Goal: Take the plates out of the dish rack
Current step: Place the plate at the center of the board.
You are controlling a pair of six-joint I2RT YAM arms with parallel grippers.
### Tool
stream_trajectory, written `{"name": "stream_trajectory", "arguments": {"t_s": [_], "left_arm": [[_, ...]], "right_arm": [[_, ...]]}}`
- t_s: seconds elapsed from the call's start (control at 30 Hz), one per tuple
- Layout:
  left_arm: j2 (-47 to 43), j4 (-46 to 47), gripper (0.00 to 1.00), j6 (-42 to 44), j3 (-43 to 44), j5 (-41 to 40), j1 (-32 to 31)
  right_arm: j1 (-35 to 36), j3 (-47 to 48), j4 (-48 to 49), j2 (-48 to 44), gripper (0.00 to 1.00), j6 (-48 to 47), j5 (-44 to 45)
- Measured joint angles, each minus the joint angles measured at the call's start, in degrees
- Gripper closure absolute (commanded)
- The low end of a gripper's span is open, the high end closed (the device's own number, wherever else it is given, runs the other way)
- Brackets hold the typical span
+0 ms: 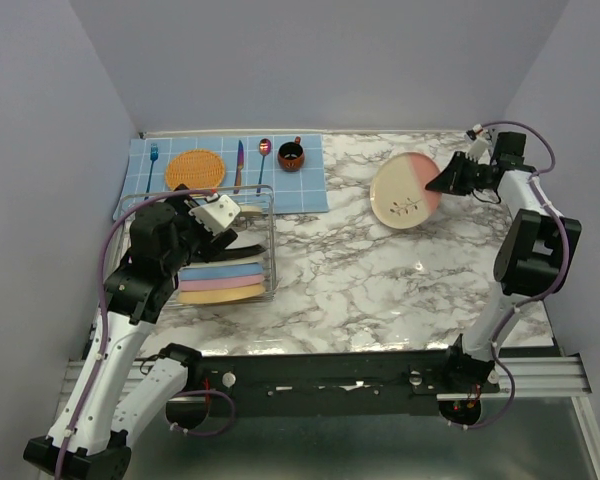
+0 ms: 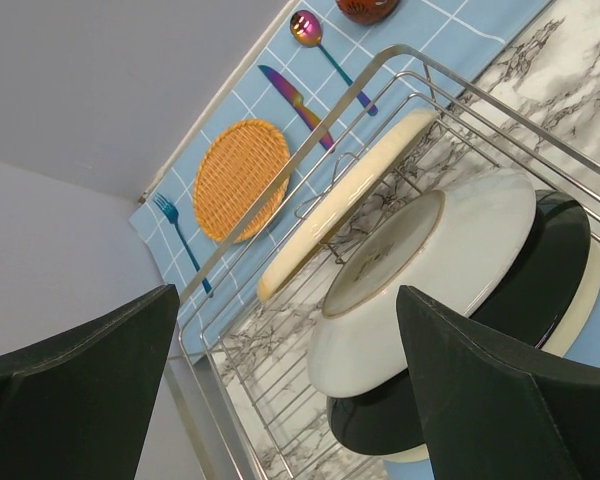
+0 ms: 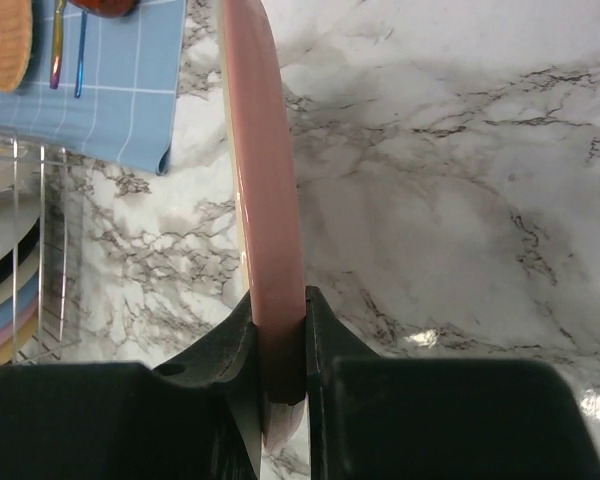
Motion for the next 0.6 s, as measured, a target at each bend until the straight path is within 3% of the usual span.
{"name": "stream_trajectory", "arguments": {"t_s": [0.2,0.6], "left_arm": [[0.61,0.31,0.01,0.02,0.02,0.00,0.00],[1.07,0.42,0.01,0.83,-0.76,-0.02,0.00]], "right_arm": [[-0.76,5.11,0.50,7.30,0.99,0.22,-0.46],[-1.18,14.82,0.63,12.72,0.96,-0.79,0.79]]}}
